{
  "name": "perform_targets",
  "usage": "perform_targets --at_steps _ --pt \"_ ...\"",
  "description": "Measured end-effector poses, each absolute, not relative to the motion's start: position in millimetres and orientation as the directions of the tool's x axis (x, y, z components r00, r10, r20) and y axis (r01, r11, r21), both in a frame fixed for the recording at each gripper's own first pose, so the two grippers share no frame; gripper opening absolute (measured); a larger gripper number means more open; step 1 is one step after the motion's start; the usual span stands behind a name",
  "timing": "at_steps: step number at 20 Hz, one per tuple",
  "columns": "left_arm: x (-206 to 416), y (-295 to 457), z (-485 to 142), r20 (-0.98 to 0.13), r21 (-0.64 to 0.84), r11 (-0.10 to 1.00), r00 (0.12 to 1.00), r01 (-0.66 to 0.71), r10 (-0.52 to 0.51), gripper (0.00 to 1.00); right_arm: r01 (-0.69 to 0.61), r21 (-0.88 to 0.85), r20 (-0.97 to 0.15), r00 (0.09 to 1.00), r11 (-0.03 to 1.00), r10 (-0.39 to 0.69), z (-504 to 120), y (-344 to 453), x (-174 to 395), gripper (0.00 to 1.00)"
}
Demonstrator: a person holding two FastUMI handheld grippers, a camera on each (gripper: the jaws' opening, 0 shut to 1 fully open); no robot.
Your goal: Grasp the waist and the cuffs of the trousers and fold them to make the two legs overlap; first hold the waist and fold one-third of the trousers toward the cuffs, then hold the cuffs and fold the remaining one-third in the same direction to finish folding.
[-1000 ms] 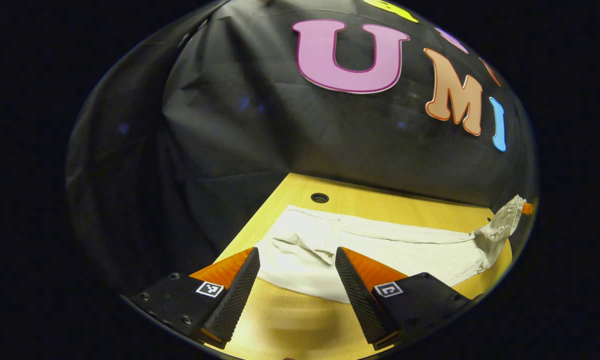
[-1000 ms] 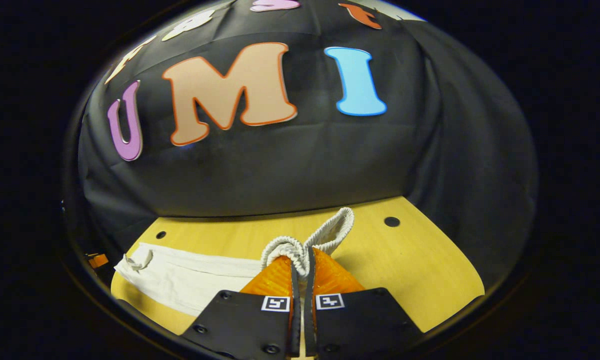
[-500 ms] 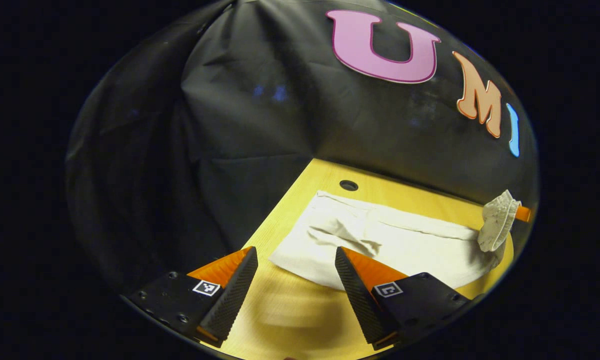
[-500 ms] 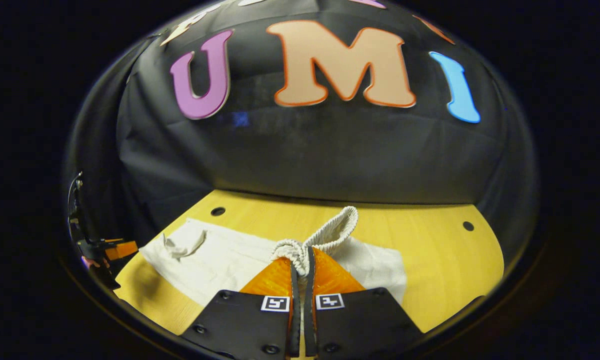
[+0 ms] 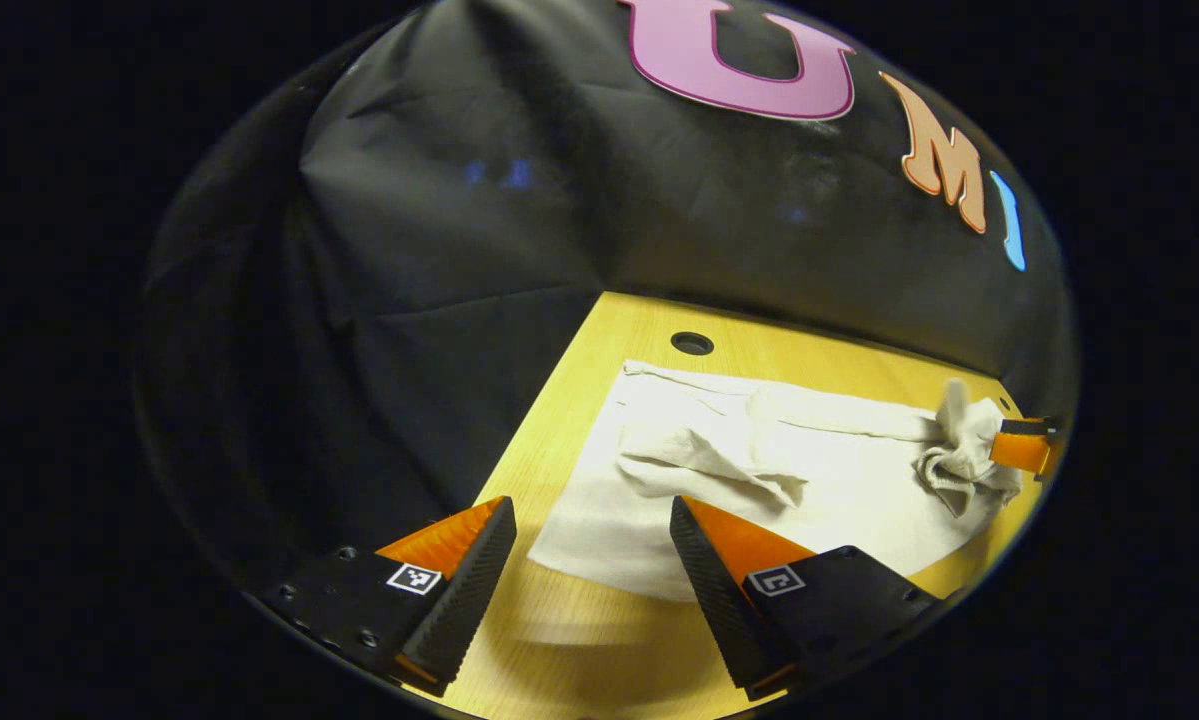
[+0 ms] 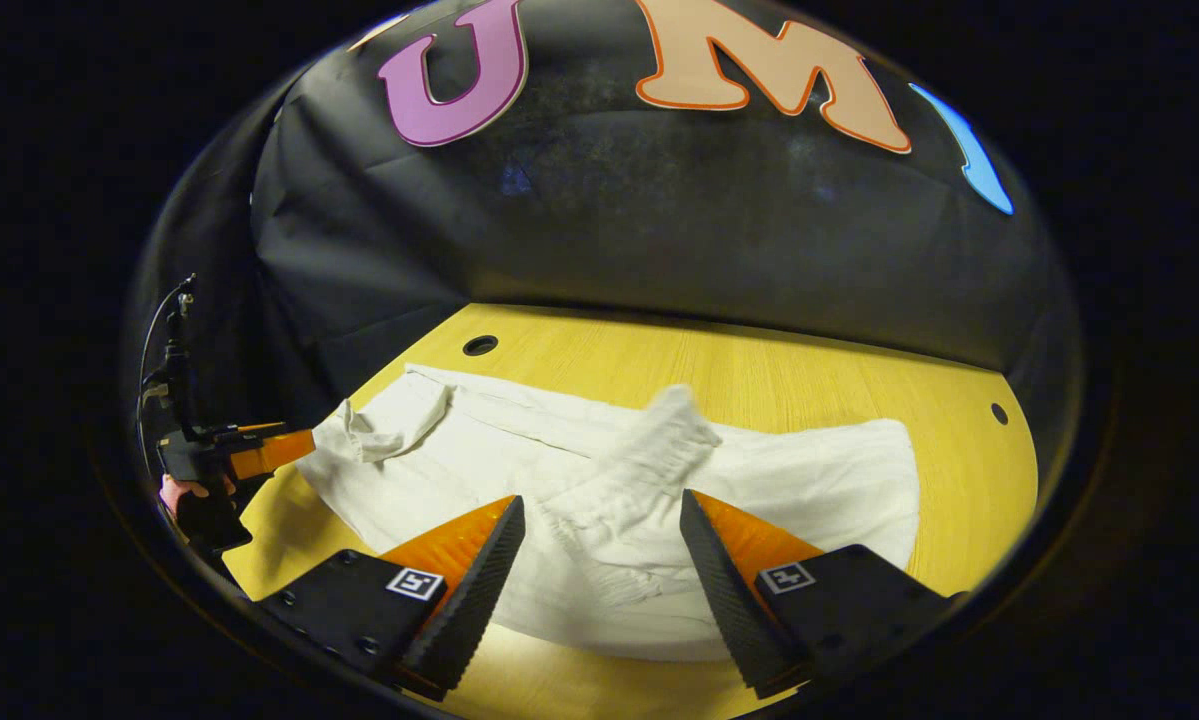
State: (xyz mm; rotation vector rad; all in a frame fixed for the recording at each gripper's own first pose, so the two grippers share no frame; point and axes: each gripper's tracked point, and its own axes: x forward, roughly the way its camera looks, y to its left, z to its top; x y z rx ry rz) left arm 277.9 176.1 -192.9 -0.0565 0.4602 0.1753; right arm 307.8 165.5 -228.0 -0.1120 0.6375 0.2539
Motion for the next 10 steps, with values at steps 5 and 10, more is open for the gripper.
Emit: perform_targets --at_steps 5,10 --pt "293 173 -213 -0.482 -0.006 0.989 0.867 -0.148 0.127 0.95 -0.234 -0.070 -0.602 0.785 0.970 0.145 -222 149 307 0.96" --pt "297 173 -225 -0.518 0.002 0.990 0.847 -0.140 0.121 0.95 -0.158 -0.094 -0.563 0.823 0.983 0.079 -200 124 308 0.94"
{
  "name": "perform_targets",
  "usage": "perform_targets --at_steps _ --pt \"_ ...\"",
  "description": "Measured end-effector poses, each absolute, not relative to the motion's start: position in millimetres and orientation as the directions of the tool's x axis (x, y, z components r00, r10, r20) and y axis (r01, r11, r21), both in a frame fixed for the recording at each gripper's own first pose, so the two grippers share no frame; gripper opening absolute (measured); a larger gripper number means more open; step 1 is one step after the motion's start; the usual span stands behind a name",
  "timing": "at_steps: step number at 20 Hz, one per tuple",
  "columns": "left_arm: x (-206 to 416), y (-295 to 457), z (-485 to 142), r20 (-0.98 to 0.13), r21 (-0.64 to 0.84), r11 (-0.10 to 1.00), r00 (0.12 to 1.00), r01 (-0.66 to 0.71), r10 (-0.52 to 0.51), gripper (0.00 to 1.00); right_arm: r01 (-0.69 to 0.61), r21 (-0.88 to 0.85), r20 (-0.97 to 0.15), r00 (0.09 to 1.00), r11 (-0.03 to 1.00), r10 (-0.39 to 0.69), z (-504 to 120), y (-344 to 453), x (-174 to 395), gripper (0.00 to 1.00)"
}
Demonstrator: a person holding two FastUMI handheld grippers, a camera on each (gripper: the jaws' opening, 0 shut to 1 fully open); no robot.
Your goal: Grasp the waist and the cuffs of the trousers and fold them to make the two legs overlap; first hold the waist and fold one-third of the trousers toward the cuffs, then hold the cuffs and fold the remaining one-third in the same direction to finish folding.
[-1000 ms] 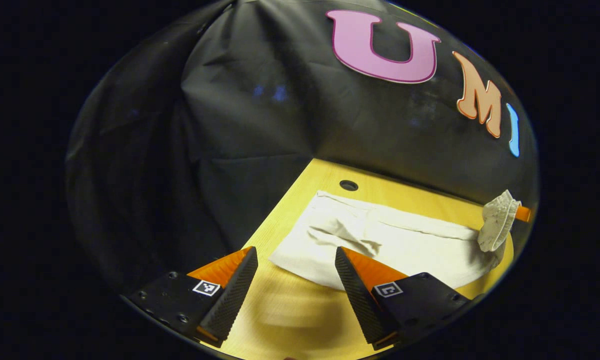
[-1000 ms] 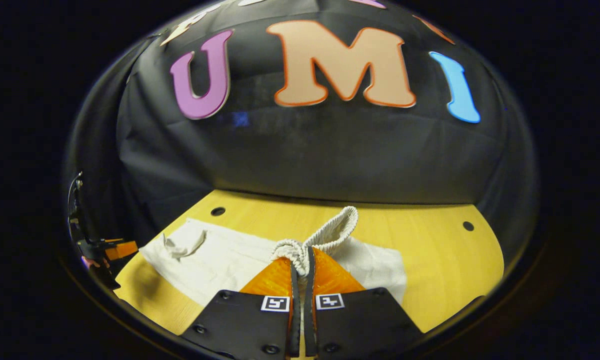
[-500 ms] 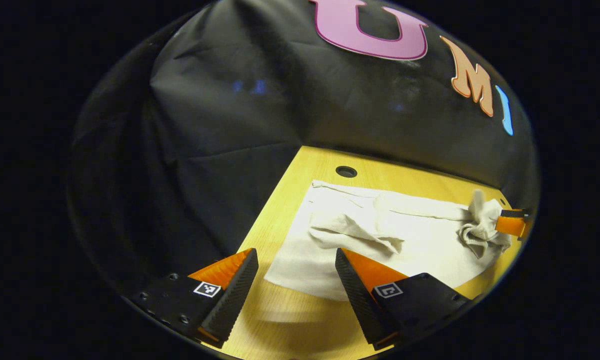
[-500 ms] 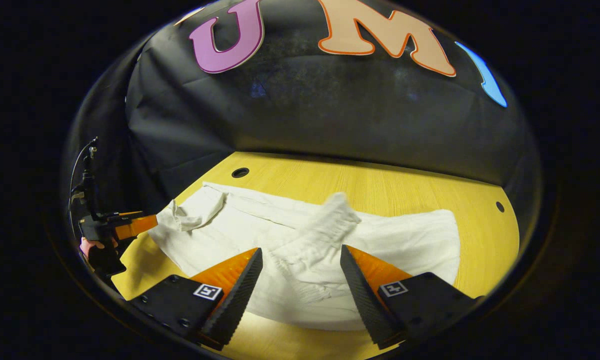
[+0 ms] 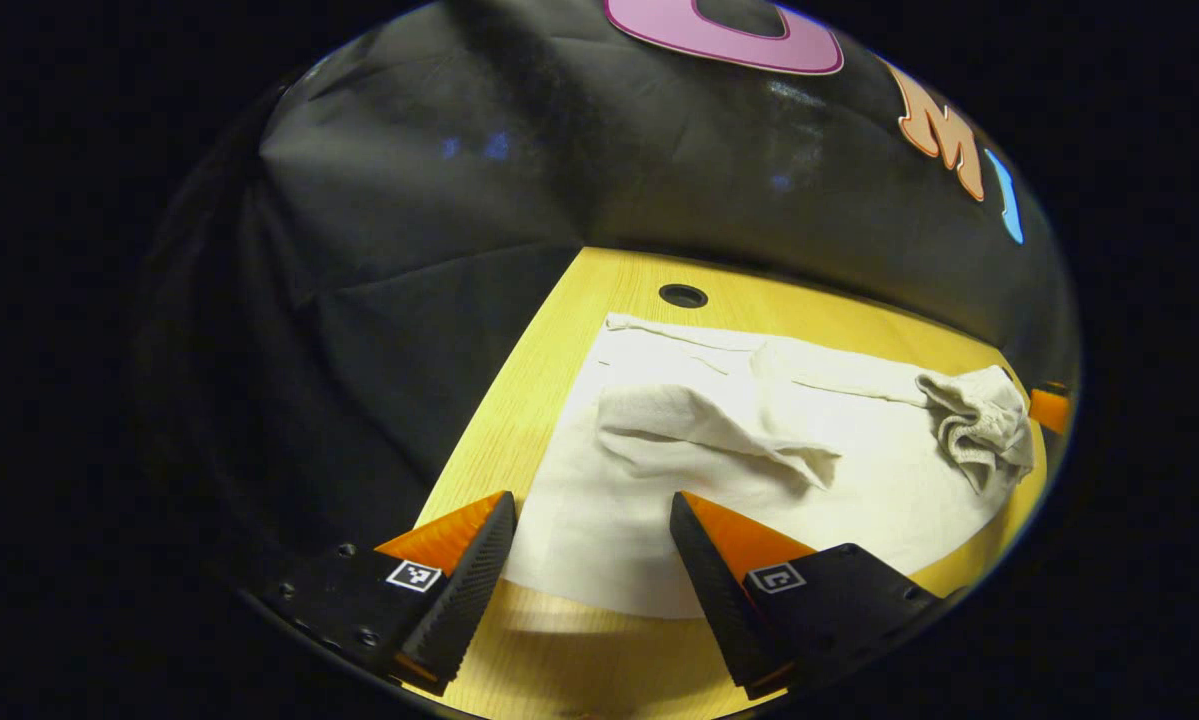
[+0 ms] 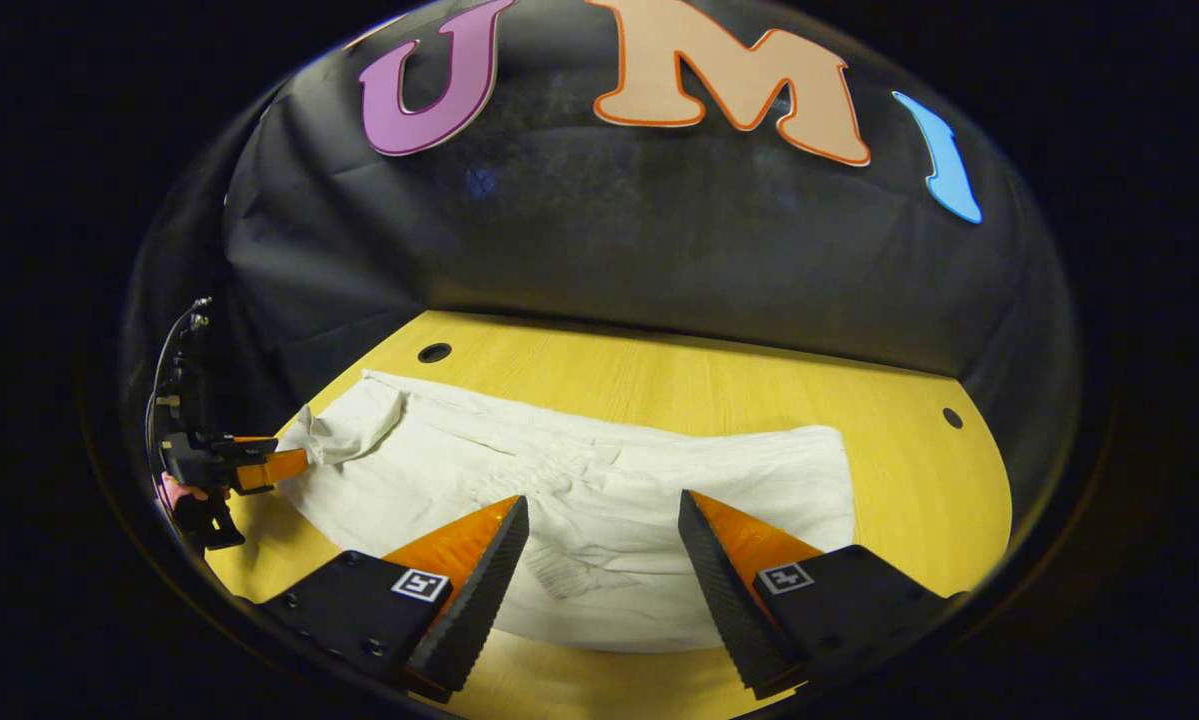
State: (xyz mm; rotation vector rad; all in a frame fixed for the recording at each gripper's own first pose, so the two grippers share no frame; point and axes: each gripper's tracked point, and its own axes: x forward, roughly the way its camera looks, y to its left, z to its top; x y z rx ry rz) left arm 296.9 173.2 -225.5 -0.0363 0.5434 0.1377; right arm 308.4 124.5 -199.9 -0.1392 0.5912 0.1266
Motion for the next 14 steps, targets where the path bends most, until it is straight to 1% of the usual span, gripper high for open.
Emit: perform_targets --at_steps 1,2,3,5,6,7,8,9,10,11,12,13,14 --pt "298 172 -226 -0.520 0.002 0.991 0.846 -0.136 0.117 0.95 -0.142 -0.092 -0.560 0.826 0.986 0.067 -198 119 308 0.96" --pt "297 172 -228 -0.533 0.016 0.991 0.838 -0.133 0.121 0.94 -0.126 -0.089 -0.558 0.828 0.988 0.056 -196 115 309 0.96" --pt "294 173 -233 -0.551 0.032 0.991 0.825 -0.128 0.124 0.94 -0.113 -0.087 -0.553 0.832 0.990 0.047 -194 112 309 0.94" --pt "299 171 -229 -0.538 0.022 0.993 0.835 -0.118 0.111 0.91 -0.089 -0.087 -0.552 0.833 0.992 0.026 -192 103 308 0.94" --pt "301 169 -230 -0.538 0.012 0.993 0.836 -0.119 0.106 0.76 -0.081 -0.082 -0.549 0.836 0.993 0.022 -190 101 306 0.96" --pt "301 166 -227 -0.525 0.004 0.993 0.845 -0.114 0.099 0.61 -0.078 -0.078 -0.548 0.836 0.994 0.023 -189 100 303 0.94" --pt "302 162 -226 -0.519 -0.010 0.994 0.850 -0.109 0.088 0.43 -0.076 -0.079 -0.551 0.834 0.994 0.020 -190 98 299 0.96" --pt "302 159 -225 -0.519 -0.022 0.993 0.850 -0.117 0.089 0.25 -0.076 -0.083 -0.552 0.834 0.994 0.018 -190 96 297 0.96" --pt "302 159 -223 -0.514 -0.032 0.992 0.853 -0.125 0.091 0.07 -0.075 -0.090 -0.552 0.834 0.993 0.013 -188 93 295 0.94" --pt "304 160 -223 -0.509 -0.040 0.991 0.856 -0.129 0.091 0.03 -0.074 -0.097 -0.551 0.834 0.993 0.008 -188 92 292 0.96" --pt "305 160 -223 -0.504 -0.053 0.990 0.859 -0.133 0.089 0.00 -0.072 -0.103 -0.550 0.835 0.992 0.003 -187 90 288 0.94" --pt "303 159 -221 -0.501 -0.072 0.988 0.861 -0.138 0.084 0.00 -0.068 -0.108 -0.547 0.837 0.992 -0.002 -185 87 287 0.94" --pt "303 158 -221 -0.505 -0.093 0.985 0.860 -0.143 0.077 0.00 -0.064 -0.111 -0.546 0.838 0.992 -0.007 -184 85 284 0.96"
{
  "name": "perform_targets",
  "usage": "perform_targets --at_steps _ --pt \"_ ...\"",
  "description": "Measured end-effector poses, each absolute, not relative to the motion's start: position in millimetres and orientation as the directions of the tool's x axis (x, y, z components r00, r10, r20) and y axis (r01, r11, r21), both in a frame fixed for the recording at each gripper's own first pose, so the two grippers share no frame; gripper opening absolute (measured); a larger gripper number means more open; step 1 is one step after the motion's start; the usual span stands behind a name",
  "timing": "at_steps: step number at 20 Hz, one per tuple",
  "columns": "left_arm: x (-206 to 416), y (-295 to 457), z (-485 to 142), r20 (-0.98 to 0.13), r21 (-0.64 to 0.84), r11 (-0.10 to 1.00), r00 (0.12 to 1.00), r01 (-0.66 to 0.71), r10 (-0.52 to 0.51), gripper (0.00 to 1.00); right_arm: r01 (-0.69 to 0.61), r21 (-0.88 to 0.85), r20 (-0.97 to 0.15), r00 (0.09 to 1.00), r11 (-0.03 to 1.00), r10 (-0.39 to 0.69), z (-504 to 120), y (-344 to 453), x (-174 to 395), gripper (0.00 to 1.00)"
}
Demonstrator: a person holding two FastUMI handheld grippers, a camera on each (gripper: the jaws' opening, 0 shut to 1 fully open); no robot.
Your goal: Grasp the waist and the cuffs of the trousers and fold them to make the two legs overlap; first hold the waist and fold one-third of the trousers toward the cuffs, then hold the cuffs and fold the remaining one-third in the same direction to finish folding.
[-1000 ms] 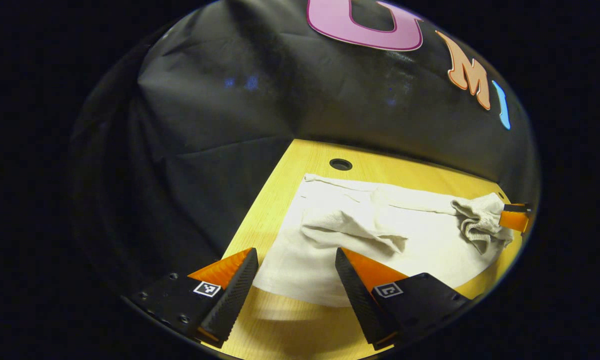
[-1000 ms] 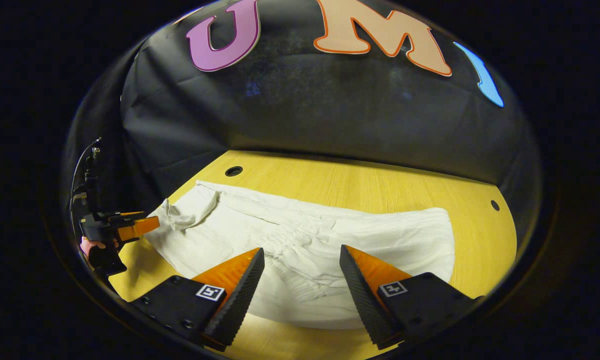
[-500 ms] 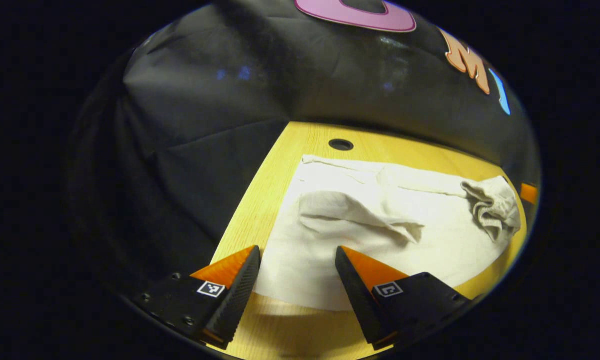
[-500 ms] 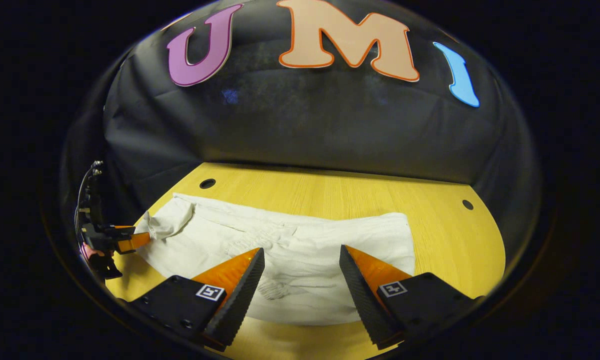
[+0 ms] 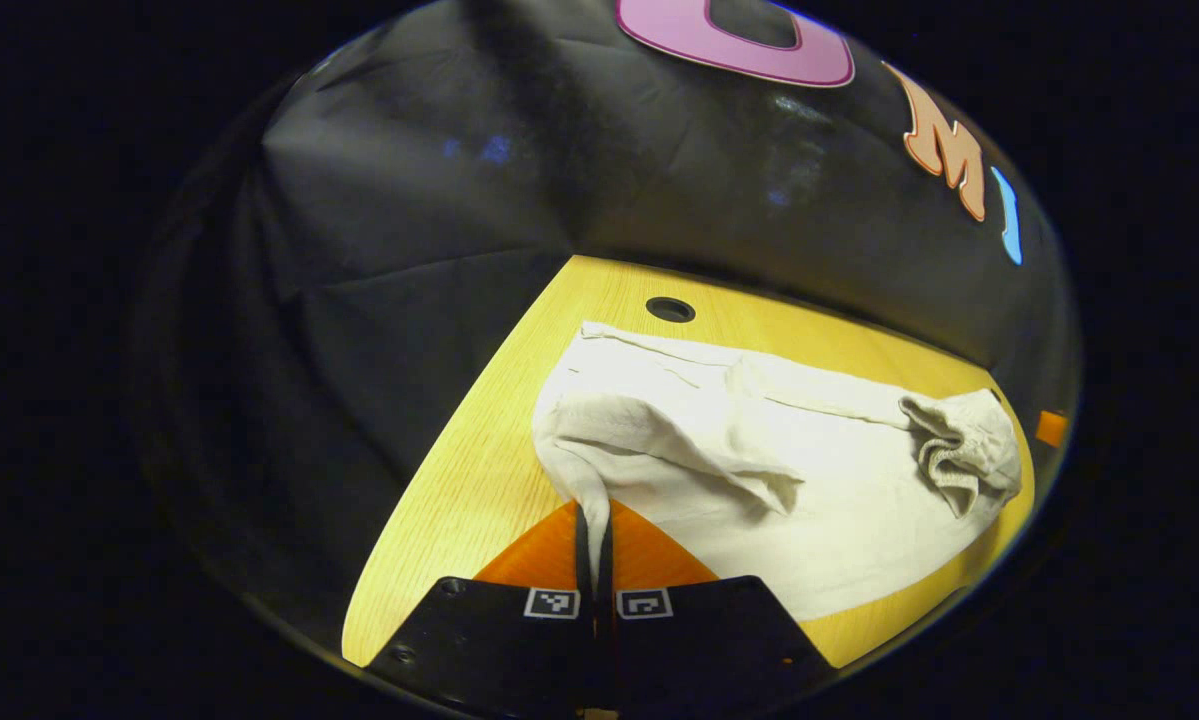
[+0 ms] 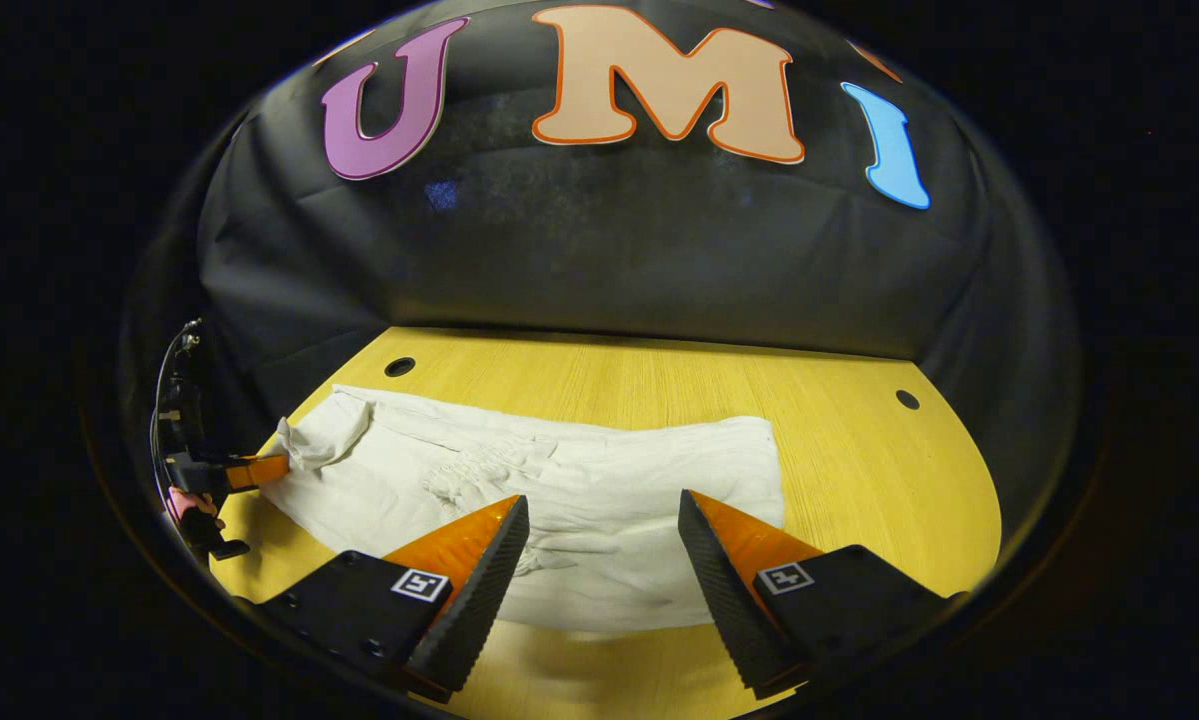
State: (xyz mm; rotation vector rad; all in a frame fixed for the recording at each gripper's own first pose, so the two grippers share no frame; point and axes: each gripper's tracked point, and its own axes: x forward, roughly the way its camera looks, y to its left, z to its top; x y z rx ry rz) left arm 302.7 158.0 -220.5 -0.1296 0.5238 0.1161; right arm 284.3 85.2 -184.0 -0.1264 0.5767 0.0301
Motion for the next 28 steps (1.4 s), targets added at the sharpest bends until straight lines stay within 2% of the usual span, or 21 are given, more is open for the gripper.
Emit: perform_targets --at_steps 2,4,10,19,28 --pt "297 158 -221 -0.525 -0.112 0.981 0.847 -0.158 0.077 0.00 -0.050 -0.113 -0.541 0.841 0.992 -0.019 -180 80 281 0.94" --pt "294 152 -211 -0.519 -0.147 0.975 0.852 -0.166 0.067 0.00 -0.034 -0.122 -0.535 0.844 0.992 -0.037 -175 73 280 0.96" --pt "290 115 -162 -0.448 -0.178 0.975 0.893 -0.131 0.038 0.00 -0.009 -0.121 -0.511 0.858 0.993 -0.054 -153 57 262 0.96" --pt "310 -14 -83 -0.315 -0.151 0.987 0.944 0.049 -0.095 0.00 -0.049 -0.136 -0.488 0.873 0.989 -0.024 -131 18 242 0.95" --pt "326 -166 -30 -0.230 -0.087 0.975 0.948 0.206 -0.221 0.00 -0.097 -0.121 -0.486 0.874 0.988 0.027 -116 -47 202 0.98"
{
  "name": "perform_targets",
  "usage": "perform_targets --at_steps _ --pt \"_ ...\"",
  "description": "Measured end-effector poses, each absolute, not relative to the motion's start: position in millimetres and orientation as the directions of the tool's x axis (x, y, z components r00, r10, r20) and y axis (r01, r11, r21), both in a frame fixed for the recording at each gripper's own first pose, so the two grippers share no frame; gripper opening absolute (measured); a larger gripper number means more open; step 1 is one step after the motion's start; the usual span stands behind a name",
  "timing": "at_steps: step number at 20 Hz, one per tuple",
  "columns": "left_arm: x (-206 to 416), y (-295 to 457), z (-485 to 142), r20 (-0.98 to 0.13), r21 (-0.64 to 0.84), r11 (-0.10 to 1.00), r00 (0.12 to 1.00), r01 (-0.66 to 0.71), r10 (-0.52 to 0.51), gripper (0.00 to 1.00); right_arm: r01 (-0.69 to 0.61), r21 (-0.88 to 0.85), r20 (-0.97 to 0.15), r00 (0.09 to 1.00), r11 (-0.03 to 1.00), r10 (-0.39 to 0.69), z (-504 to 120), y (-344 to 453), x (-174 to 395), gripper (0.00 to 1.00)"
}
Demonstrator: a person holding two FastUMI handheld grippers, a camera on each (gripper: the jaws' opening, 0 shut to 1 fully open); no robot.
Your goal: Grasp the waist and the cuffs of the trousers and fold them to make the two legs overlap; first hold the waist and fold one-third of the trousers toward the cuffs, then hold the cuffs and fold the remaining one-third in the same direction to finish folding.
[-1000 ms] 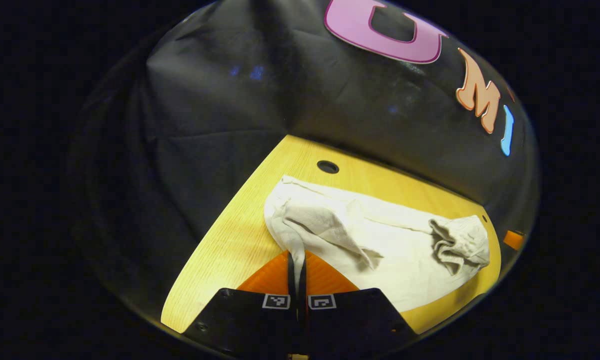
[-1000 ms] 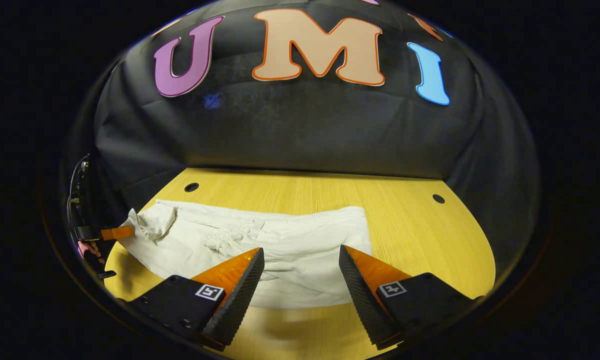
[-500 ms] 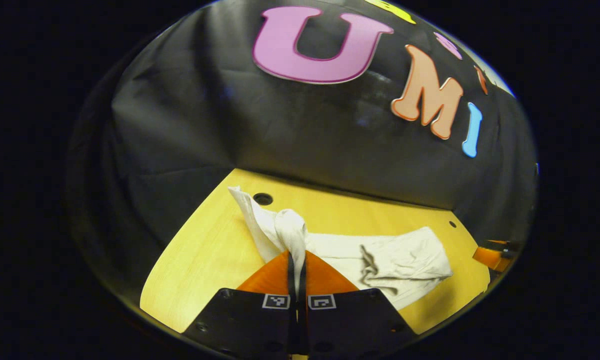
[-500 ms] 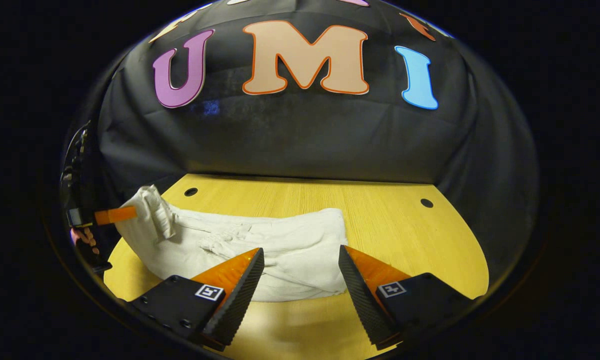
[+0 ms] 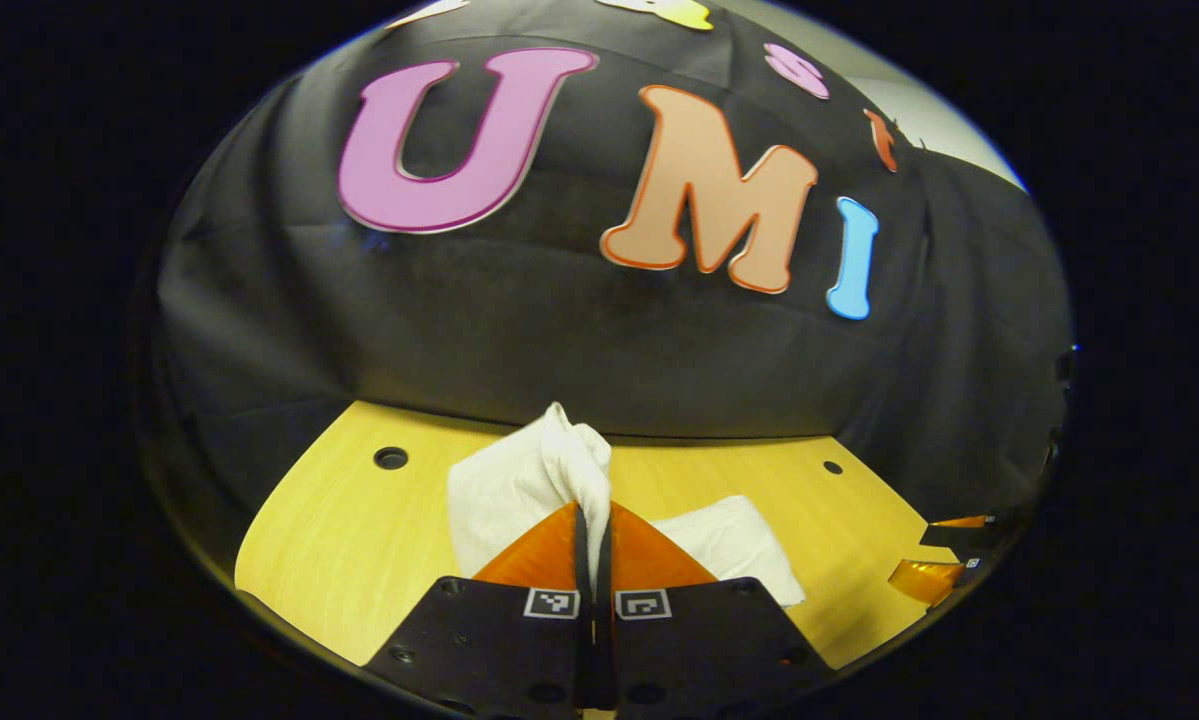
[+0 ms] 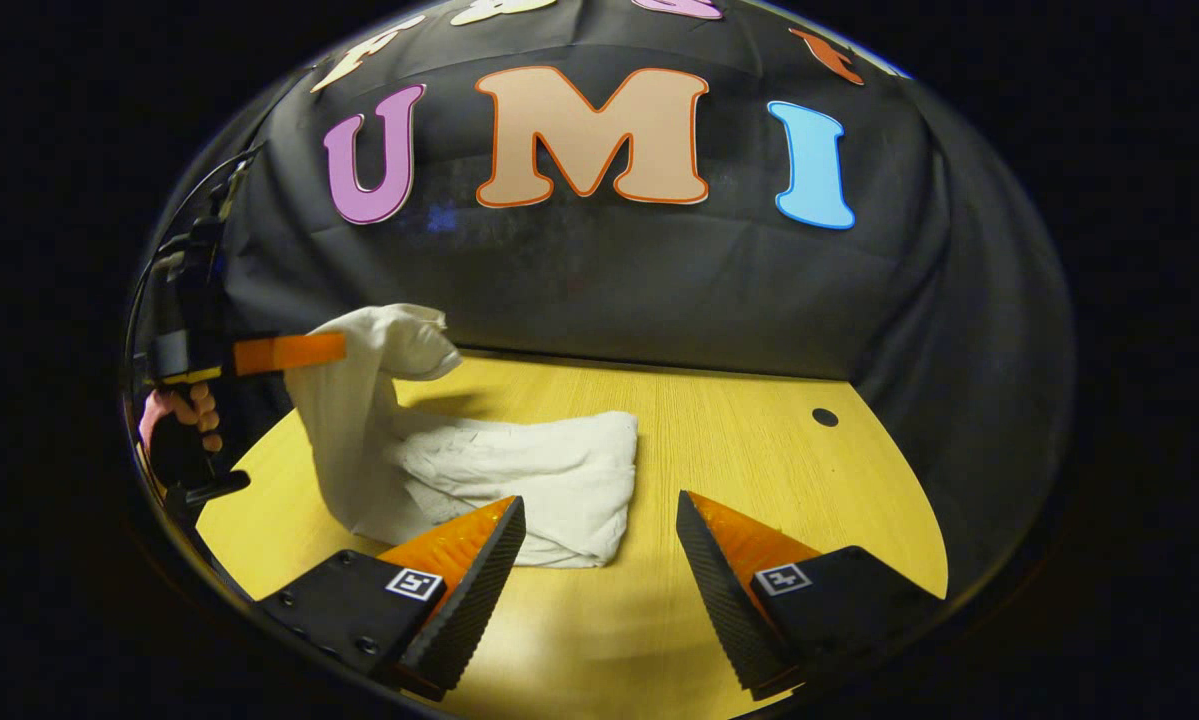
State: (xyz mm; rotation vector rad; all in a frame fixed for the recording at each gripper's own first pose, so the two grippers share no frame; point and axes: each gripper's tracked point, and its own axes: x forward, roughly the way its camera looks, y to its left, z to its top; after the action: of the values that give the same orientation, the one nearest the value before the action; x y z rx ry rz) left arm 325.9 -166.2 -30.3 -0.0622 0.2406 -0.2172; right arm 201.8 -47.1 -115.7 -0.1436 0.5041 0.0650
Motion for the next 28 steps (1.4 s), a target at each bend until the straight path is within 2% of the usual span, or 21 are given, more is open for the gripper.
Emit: perform_targets --at_steps 5,8,15,17,19,21,23,24,28 --pt "322 -247 -28 -0.240 -0.024 0.958 0.929 0.284 -0.282 0.00 -0.118 -0.117 -0.498 0.866 0.986 0.044 -119 -79 184 0.98" --pt "316 -286 -47 -0.279 -0.003 0.950 0.912 0.313 -0.301 0.00 -0.116 -0.100 -0.508 0.860 0.988 0.049 -124 -97 177 0.98" --pt "290 -347 -147 -0.445 0.058 0.918 0.833 0.392 -0.328 0.00 -0.108 -0.085 -0.522 0.852 0.991 0.048 -129 -129 163 0.98" --pt "286 -354 -166 -0.475 0.029 0.914 0.810 0.405 -0.343 0.01 -0.106 -0.079 -0.528 0.848 0.991 0.048 -130 -132 158 0.98" --pt "280 -360 -173 -0.492 -0.027 0.911 0.788 0.412 -0.371 0.10 -0.107 -0.070 -0.526 0.848 0.992 0.054 -130 -129 156 0.98" --pt "273 -369 -173 -0.483 -0.097 0.904 0.774 0.417 -0.409 0.53 -0.117 -0.066 -0.517 0.853 0.991 0.066 -129 -124 155 0.98" --pt "275 -349 -168 -0.474 -0.094 0.924 0.800 0.371 -0.369 0.96 -0.133 -0.074 -0.488 0.869 0.988 0.080 -122 -116 157 0.96" --pt "275 -337 -163 -0.476 -0.087 0.934 0.809 0.345 -0.344 0.98 -0.139 -0.078 -0.475 0.876 0.987 0.086 -119 -111 159 0.98" --pt "263 -292 -123 -0.437 -0.096 0.959 0.855 0.265 -0.280 0.94 -0.159 -0.045 -0.446 0.887 0.986 0.123 -112 -89 163 0.98"
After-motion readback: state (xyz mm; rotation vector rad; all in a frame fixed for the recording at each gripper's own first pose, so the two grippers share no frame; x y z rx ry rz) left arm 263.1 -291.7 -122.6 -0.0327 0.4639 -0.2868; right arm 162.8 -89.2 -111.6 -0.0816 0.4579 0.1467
